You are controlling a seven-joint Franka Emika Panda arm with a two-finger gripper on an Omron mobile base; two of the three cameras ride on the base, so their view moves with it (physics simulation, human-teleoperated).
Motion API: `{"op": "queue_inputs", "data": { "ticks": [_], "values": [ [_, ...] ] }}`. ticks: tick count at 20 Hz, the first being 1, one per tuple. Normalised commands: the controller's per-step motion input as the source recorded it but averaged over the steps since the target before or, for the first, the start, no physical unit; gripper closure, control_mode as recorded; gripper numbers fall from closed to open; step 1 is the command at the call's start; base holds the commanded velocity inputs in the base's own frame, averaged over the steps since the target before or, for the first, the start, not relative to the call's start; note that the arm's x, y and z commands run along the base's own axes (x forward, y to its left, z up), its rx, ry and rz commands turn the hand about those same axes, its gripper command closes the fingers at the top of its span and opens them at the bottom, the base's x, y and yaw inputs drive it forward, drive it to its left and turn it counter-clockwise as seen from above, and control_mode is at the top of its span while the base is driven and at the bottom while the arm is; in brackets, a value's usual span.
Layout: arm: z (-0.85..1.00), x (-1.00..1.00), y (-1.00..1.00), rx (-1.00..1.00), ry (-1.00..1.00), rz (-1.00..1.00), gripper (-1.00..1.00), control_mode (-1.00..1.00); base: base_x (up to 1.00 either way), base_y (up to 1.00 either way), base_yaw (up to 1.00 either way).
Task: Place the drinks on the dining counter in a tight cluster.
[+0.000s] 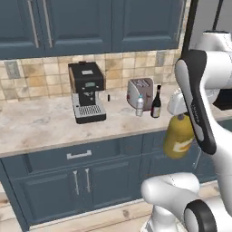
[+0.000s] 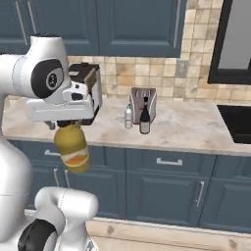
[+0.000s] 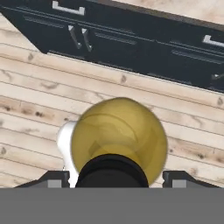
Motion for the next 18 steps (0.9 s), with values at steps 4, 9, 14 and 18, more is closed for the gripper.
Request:
{"op": "queue_inputs", "data": {
  "ticks": [4,9,14,18],
  "values": [
    [0.00,0.00,0.00,0.00,0.00,0.00,1.00,1.00,0.00,0.00,-1.00],
    [0.00,0.00,0.00,0.00,0.00,0.00,1.00,1.00,0.01,0.01,-1.00],
    [0.00,0.00,0.00,0.00,0.00,0.00,1.00,1.00,0.03,0.05,-1.00],
    [0.00,0.00,0.00,0.00,0.00,0.00,1.00,1.00,0.03,0.05,-1.00]
  ]
}}
